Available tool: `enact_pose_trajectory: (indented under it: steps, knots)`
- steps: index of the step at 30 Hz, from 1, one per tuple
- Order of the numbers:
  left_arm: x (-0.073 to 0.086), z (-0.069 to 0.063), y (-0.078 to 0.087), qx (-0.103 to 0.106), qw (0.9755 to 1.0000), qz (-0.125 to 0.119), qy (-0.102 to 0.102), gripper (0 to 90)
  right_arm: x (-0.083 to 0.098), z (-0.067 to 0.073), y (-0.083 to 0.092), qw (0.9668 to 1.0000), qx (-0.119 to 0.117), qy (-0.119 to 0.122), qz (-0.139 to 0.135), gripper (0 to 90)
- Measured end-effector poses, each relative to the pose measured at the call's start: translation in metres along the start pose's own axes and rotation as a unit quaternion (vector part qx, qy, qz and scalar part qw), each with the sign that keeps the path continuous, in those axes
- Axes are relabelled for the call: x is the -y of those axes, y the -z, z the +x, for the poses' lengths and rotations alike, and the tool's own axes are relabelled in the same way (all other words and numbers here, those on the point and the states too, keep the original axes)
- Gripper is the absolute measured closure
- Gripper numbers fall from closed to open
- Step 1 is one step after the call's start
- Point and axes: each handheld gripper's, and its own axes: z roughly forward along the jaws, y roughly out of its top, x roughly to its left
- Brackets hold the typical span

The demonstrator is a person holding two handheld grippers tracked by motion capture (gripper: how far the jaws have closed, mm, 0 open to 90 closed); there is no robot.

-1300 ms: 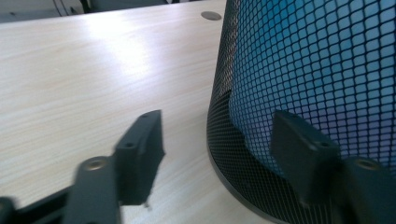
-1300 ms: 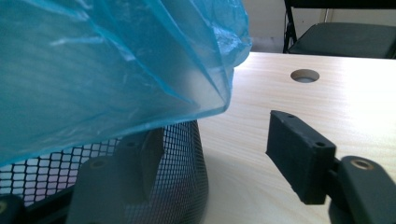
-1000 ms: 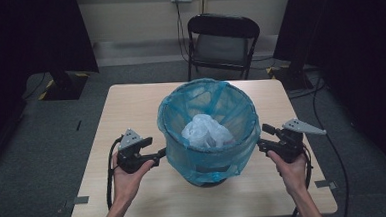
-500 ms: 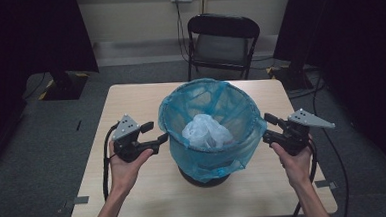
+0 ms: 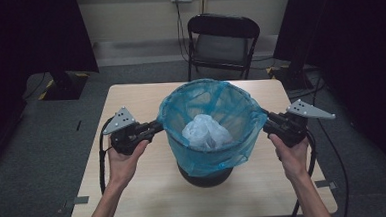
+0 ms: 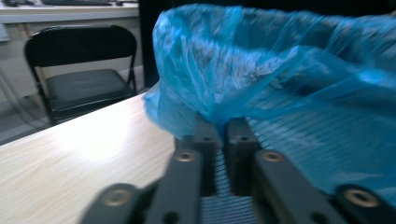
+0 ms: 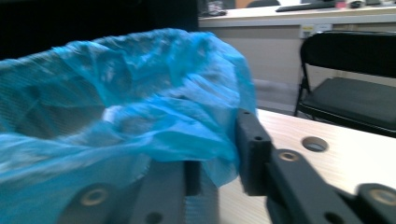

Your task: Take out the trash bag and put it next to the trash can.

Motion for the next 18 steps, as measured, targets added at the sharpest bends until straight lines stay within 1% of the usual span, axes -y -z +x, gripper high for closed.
enact_pose_trajectory:
  steps: [1,2,3,4,5,6,9,10,11,12,13,14,15,16,17,18]
  knots:
    - [-0.003,0.002,0.003,0.013,0.9998,-0.009,0.014,89.9,-0.003,0.002,-0.001,1.0000,0.000,0.003,0.003,80.6]
    - [-0.004,0.001,0.005,0.010,0.9998,-0.010,0.012,90.0,-0.004,0.002,-0.001,1.0000,0.000,0.005,0.004,81.9]
    - [-0.006,0.001,0.007,-0.001,1.0000,-0.007,0.004,90.0,-0.004,0.001,-0.001,1.0000,-0.002,0.005,0.003,83.0]
    - [-0.007,0.001,0.008,-0.001,1.0000,-0.007,0.003,90.0,-0.003,0.001,-0.001,1.0000,-0.002,0.000,0.001,84.1]
    - [-0.008,0.002,0.010,0.005,0.9999,-0.009,0.010,90.0,-0.004,-0.001,0.000,1.0000,-0.001,-0.005,0.000,85.2]
    - [-0.008,0.002,0.010,0.005,0.9999,-0.009,0.010,90.0,-0.004,-0.001,0.000,1.0000,-0.001,-0.005,0.000,85.2]
    - [-0.017,0.001,0.016,0.014,0.9995,-0.026,0.010,90.0,-0.011,-0.005,0.003,0.9998,0.000,-0.014,-0.014,87.6]
    - [-0.017,0.001,0.016,0.014,0.9995,-0.026,0.010,90.0,-0.011,-0.005,0.003,0.9998,0.000,-0.014,-0.014,87.6]
    - [-0.021,0.001,0.017,0.010,0.9994,-0.031,0.007,90.0,-0.016,-0.005,0.005,0.9994,-0.011,-0.020,-0.025,88.0]
    - [-0.021,0.001,0.017,0.010,0.9994,-0.031,0.007,90.0,-0.019,-0.005,0.005,0.9992,-0.016,-0.021,-0.029,88.6]
    - [-0.023,0.000,0.017,0.010,0.9994,-0.033,0.007,90.0,-0.022,-0.003,0.005,0.9993,-0.014,-0.017,-0.029,88.9]
    - [-0.026,0.001,0.019,0.014,0.9991,-0.040,0.010,90.0,-0.024,-0.002,0.005,0.9994,-0.014,-0.014,-0.030,88.9]
    - [-0.026,0.001,0.019,0.014,0.9991,-0.040,0.010,90.0,-0.024,-0.002,0.005,0.9994,-0.014,-0.014,-0.030,88.9]
    - [-0.027,0.000,0.019,0.017,0.9988,-0.043,0.014,90.0,-0.026,-0.002,0.006,0.9991,-0.021,-0.017,-0.033,88.8]
    - [-0.031,-0.002,0.018,0.018,0.9988,-0.044,0.006,90.0,-0.029,0.000,0.006,0.9986,-0.030,-0.019,-0.038,88.9]
    - [-0.031,-0.002,0.018,0.018,0.9988,-0.044,0.006,90.0,-0.029,0.000,0.006,0.9986,-0.030,-0.019,-0.038,88.9]
